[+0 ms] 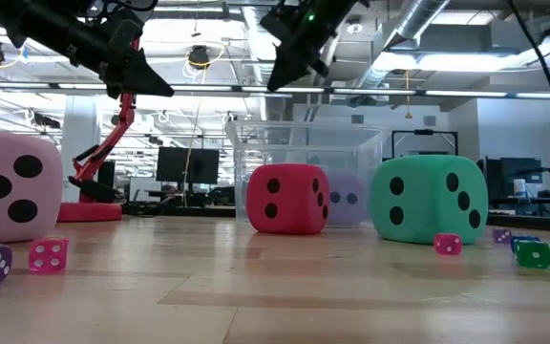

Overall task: Pick & Place Dice
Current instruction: Move the transparent bin

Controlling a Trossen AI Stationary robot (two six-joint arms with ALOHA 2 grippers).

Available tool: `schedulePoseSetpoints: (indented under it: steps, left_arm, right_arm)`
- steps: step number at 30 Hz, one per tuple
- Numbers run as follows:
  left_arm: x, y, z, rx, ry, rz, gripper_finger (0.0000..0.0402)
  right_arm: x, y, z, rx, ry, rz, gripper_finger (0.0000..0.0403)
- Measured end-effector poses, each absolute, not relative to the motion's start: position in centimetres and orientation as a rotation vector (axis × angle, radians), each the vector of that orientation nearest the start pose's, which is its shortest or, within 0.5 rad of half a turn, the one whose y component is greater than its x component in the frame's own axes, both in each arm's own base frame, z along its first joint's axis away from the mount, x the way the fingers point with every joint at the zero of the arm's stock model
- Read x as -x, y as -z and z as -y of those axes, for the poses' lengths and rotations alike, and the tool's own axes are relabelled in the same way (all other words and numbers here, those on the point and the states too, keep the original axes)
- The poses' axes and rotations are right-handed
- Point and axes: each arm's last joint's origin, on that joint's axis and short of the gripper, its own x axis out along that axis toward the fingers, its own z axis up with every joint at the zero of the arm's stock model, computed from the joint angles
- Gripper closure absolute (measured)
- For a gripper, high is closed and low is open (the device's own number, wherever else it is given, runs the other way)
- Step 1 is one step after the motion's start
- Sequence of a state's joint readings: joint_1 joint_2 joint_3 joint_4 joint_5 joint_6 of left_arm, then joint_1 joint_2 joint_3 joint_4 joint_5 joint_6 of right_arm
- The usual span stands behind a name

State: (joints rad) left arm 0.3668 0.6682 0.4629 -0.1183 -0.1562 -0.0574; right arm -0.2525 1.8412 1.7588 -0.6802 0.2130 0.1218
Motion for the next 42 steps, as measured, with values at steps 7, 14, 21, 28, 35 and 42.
schedulePoseSetpoints:
  steps: [7,14,21,28,35,42]
  left_arm:
    - [-14.4,-24.4,-6.0,0.091,-0.527,-0.319,0.0402]
    - [-14.4,-24.5,-6.0,0.091,-0.527,-0.317,0.0402]
    - [-14.4,-24.4,-6.0,0.091,-0.525,-0.319,0.0402]
    - [-14.4,-24.5,-6.0,0.091,-0.525,-0.318,0.0402]
    - [-14.5,-24.7,-6.0,0.088,-0.527,-0.294,0.0402]
    - [-14.5,-24.7,-6.0,0.09,-0.527,-0.287,0.0402]
  right_arm:
    - [-39.0,-32.4,9.5,-0.082,0.495,-0.769,0.0403]
    - [-38.9,-29.2,8.4,-0.087,0.484,-0.712,0.0403]
    - [-36.7,-28.6,7.2,-0.093,0.465,-0.659,0.0403]
    - [-32.5,-28.7,6.3,-0.096,0.46,-0.594,0.0403]
    - [-27.8,-27.9,5.6,-0.096,0.474,-0.518,0.0403]
    - [-23.7,-27.0,5.0,-0.101,0.486,-0.404,0.0403]
